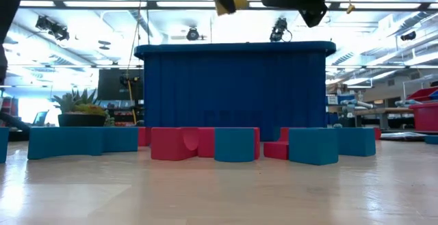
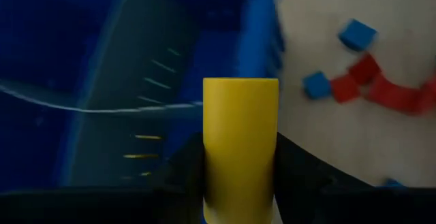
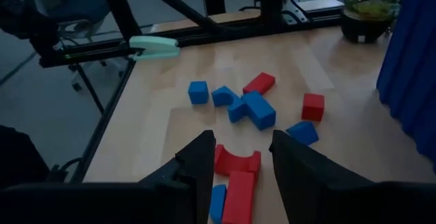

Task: Sort blocks
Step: Put the yellow block with the other yellow blocks into the blue bin

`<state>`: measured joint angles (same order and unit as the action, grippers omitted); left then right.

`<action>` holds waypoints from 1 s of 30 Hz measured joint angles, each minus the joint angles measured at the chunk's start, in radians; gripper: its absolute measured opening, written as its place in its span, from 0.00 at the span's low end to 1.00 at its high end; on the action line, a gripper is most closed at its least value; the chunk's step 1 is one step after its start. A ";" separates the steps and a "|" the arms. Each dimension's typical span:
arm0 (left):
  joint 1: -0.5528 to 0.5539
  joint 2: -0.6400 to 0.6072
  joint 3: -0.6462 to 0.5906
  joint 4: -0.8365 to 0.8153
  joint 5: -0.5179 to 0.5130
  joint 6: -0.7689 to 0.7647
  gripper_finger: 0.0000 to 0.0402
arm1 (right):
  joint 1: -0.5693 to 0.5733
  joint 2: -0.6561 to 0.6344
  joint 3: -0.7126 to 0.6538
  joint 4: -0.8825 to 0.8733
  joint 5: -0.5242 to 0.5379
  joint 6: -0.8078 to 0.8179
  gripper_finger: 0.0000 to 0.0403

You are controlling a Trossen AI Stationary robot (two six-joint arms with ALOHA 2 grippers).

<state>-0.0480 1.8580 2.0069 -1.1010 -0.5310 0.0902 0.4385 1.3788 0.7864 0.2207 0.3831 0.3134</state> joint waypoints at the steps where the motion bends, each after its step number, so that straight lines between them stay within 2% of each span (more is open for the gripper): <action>1: 0.017 0.000 0.028 -0.013 0.007 0.011 0.34 | 0.000 0.000 0.000 0.000 0.000 0.000 0.33; 6: 0.120 -0.001 0.127 -0.046 -0.002 0.068 0.34 | 0.000 0.000 0.000 0.019 0.002 0.000 0.33; 11: 0.283 -0.002 0.162 -0.025 -0.009 0.139 0.34 | 0.000 0.000 0.000 0.022 0.002 0.001 0.33; 19: 0.557 0.000 0.141 0.066 0.098 0.158 0.34 | 0.000 0.001 0.000 0.021 0.002 0.000 0.33; 23: 0.642 -0.001 0.141 0.142 0.158 0.174 0.35 | 0.000 0.002 -0.001 0.018 0.002 0.000 0.33; 30: 0.721 0.003 0.141 0.218 0.161 0.152 0.44 | 0.000 0.002 -0.001 0.018 0.013 -0.001 0.33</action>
<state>0.6734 1.8613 2.1479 -0.8834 -0.3698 0.2424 0.4381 1.3811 0.7856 0.2386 0.3962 0.3126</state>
